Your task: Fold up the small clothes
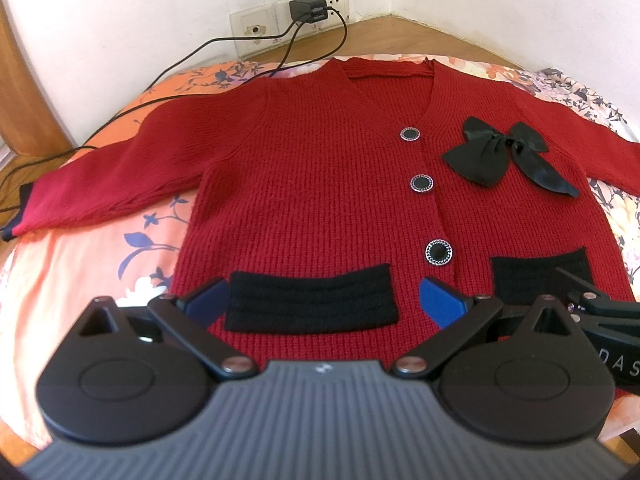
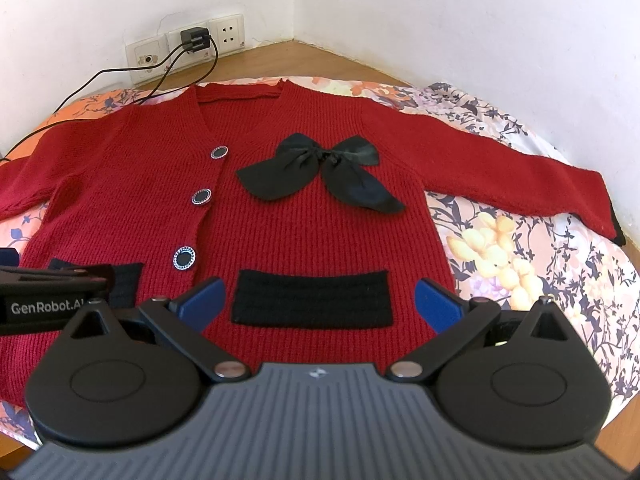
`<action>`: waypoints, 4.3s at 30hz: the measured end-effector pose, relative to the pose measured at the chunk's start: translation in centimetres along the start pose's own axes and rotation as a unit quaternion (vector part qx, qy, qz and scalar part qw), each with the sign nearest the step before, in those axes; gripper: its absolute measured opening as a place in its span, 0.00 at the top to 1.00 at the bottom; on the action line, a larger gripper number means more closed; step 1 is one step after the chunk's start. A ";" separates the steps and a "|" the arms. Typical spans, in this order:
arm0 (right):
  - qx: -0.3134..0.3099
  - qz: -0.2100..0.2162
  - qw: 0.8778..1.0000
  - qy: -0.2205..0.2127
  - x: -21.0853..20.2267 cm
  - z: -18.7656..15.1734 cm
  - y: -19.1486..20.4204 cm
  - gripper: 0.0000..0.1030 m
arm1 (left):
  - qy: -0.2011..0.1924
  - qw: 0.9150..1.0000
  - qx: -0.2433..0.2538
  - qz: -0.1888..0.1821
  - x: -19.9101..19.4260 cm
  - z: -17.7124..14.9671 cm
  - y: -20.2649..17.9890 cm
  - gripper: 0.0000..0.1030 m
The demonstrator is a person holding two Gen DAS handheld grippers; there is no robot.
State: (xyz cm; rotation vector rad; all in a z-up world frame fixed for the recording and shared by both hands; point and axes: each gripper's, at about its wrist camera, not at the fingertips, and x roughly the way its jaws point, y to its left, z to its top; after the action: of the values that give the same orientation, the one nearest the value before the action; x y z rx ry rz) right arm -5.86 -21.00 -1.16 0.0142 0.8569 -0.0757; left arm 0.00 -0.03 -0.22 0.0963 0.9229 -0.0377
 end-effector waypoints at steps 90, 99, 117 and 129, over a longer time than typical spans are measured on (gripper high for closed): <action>0.162 -0.013 0.985 -0.064 5.2 4.0 -20.5 0.00 | 0.001 0.998 0.045 -0.042 4.0 4.5 -9.0 0.00; 0.190 -0.037 0.979 -0.068 10.1 3.0 -29.0 0.00 | 0.013 0.999 0.036 -0.036 4.8 4.5 -12.0 0.00; 0.272 -0.003 0.959 -0.077 16.9 4.4 -37.5 0.00 | 0.044 0.999 0.015 -0.008 6.4 3.5 -14.5 0.00; 0.277 -0.006 0.957 -0.087 17.6 4.3 -37.8 0.00 | 0.053 0.998 0.017 -0.005 6.9 3.4 -15.1 0.00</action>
State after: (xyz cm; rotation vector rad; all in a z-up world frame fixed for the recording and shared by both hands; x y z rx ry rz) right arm 6.10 -59.95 -11.00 0.5225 0.6361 -0.3226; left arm 5.74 -15.36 -4.64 0.1260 1.0293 -0.0579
